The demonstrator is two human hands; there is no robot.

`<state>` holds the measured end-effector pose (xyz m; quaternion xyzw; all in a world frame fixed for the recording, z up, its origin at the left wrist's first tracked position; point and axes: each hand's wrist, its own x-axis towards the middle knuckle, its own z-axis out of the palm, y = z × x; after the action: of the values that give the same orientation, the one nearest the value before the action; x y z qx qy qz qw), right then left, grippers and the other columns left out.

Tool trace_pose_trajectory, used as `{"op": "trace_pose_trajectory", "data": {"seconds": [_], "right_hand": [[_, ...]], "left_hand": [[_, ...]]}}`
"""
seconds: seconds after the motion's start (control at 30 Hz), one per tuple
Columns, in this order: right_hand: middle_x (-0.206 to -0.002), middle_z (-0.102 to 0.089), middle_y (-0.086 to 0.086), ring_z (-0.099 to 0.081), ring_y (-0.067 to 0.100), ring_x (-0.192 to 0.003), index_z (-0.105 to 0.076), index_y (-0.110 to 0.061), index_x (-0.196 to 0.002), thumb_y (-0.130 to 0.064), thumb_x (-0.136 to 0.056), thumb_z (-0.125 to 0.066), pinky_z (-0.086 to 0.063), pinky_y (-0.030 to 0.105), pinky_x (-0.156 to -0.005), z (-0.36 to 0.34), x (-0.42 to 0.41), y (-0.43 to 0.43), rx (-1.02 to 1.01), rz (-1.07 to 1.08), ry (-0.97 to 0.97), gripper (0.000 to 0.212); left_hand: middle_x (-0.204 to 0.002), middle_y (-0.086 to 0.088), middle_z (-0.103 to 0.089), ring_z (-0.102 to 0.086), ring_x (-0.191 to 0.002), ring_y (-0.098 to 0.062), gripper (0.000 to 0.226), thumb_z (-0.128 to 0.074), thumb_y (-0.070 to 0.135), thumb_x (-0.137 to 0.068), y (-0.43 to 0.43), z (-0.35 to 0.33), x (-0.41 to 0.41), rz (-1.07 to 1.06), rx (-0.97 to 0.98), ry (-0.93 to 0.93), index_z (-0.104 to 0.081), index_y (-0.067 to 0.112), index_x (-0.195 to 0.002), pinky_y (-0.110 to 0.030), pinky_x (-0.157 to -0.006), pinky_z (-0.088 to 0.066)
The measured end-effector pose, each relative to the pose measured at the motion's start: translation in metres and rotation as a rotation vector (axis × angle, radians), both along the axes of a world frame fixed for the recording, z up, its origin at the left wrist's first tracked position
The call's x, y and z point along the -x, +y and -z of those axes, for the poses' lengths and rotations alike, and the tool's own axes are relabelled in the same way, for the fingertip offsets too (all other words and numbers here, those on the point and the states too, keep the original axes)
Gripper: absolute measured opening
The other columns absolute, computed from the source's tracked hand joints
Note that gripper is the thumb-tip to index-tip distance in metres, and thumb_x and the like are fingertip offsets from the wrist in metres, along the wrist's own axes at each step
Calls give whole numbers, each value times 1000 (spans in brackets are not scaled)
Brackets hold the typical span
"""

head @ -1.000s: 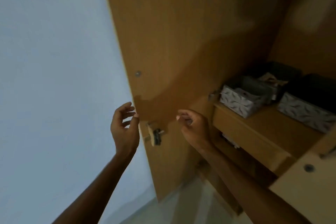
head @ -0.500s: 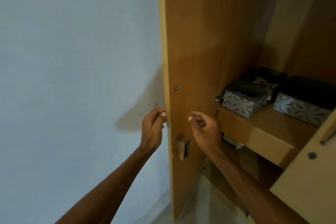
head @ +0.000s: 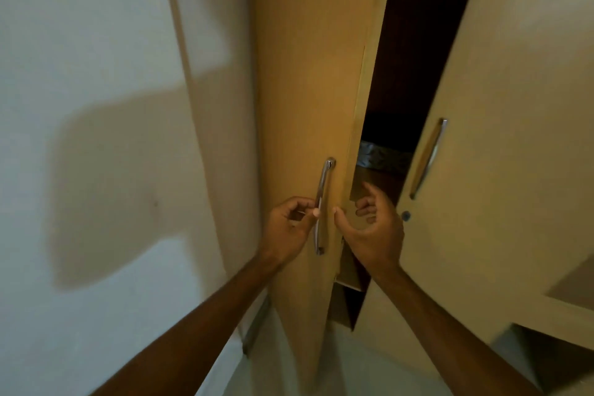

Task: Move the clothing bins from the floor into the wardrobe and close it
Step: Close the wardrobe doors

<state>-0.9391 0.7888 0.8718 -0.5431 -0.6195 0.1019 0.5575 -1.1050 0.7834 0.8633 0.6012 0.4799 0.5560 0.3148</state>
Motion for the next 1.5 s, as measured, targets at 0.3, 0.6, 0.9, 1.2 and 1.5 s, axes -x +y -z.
{"op": "trace_pose_trajectory", "data": {"seconds": [0.3,0.6,0.9,1.2,1.5], "right_hand": [[-105,-61,-6,-57,12,-97,-49,-23,-130,-58,-68,-74,-52,37,-77,-8,-66,49,-26,284,-162,75],[-128,-53,4,-47,23,-119,-43,-19,-135,-68,-70,-63,-43,43,-91,-17,-125,131,-17,502,-374,83],[-158,-12,21,-8,38,-146,-12,-10,-152,-73,-62,-65,-18,55,-112,-30,-152,191,35,619,-475,122],[-158,-10,22,-5,38,-146,-7,-8,-152,-70,-65,-62,-22,56,-110,-29,-158,207,36,599,-494,120],[-161,2,13,6,31,-148,-6,-18,-153,-68,-69,-62,-15,58,-113,-13,-175,181,37,324,-485,112]], "left_hand": [[-85,0,-68,-64,-80,-14,9,-65,22,-91,69,6,-69,97,63,32,-68,16,-97,-26,-75,-56],[-79,1,-66,-60,-72,-10,12,-68,23,-89,165,5,-131,129,74,76,-69,12,-92,-24,-70,-51],[-78,3,-68,-61,-71,-11,13,-68,29,-89,224,6,-164,78,48,74,-69,16,-90,-27,-70,-53],[-76,7,-67,-60,-70,-5,3,-69,22,-89,234,2,-175,29,29,59,-68,19,-87,-11,-63,-48],[-93,13,-69,-63,-88,-4,8,-62,25,-91,186,12,-144,-151,12,253,-67,28,-96,-25,-76,-53]]}}
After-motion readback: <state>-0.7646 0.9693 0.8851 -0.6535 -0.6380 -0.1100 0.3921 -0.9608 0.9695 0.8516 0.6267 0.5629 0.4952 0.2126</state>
